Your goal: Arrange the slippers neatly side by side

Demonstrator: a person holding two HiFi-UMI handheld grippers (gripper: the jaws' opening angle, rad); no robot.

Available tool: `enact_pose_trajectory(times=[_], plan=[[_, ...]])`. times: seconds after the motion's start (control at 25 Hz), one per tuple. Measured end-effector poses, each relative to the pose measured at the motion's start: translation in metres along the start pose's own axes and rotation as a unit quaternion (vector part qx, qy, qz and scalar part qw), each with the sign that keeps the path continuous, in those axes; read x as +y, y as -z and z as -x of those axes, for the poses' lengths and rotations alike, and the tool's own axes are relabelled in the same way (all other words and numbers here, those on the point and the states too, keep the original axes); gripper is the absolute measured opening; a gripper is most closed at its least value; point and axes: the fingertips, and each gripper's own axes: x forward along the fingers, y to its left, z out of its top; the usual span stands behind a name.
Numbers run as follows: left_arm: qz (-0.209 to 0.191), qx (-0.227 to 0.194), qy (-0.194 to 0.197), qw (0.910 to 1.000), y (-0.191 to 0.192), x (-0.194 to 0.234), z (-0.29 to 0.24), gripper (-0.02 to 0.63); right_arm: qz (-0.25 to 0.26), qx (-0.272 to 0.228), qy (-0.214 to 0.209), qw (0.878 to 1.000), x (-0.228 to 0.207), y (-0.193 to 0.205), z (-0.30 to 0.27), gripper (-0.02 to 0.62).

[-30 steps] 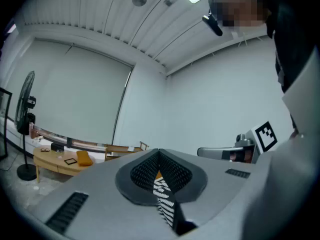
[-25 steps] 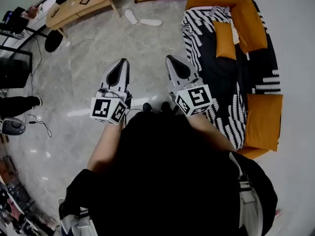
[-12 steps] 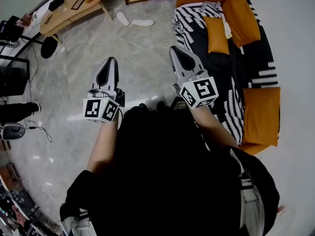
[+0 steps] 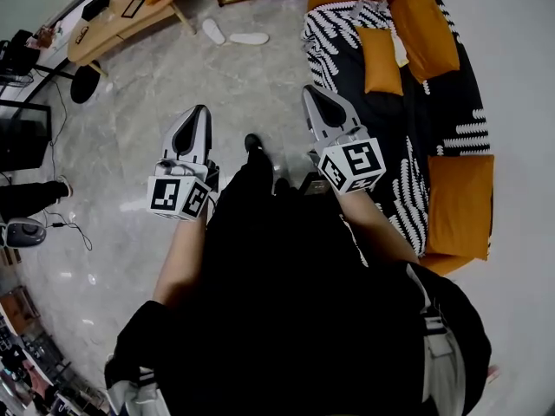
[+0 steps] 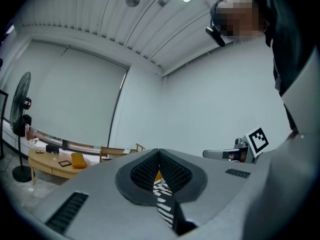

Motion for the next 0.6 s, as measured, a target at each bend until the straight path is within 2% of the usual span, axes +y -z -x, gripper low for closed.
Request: enact_pose_trajectory(times=[0.12, 0.24, 0.44, 0.6], plan=[[0.010, -0.002, 0.004, 0.9999, 0.005, 0.001, -0.016, 0.017, 0.001, 0.003, 0.006, 1.000, -0.013, 0.005, -0.004, 0.032], [0.003, -0.003, 0.003, 1.0000, 0.003, 0.011, -0.033, 0.017, 0.008, 0.004, 0.014, 1.000, -0.025, 0.004, -0.018, 0.032], [0.018, -0.004, -0.026, 0.9995, -0.003, 0.058, -0.066, 0.017, 0.015, 0.012, 0.013, 1.000, -0.042, -0.003, -0.073, 0.032], [0.010, 0.003, -0.041, 0.9991, -0.001, 0.103, -0.101, 0.017, 0.023, 0.014, 0.017, 1.000, -0.056, -0.012, -0.128, 0.032]])
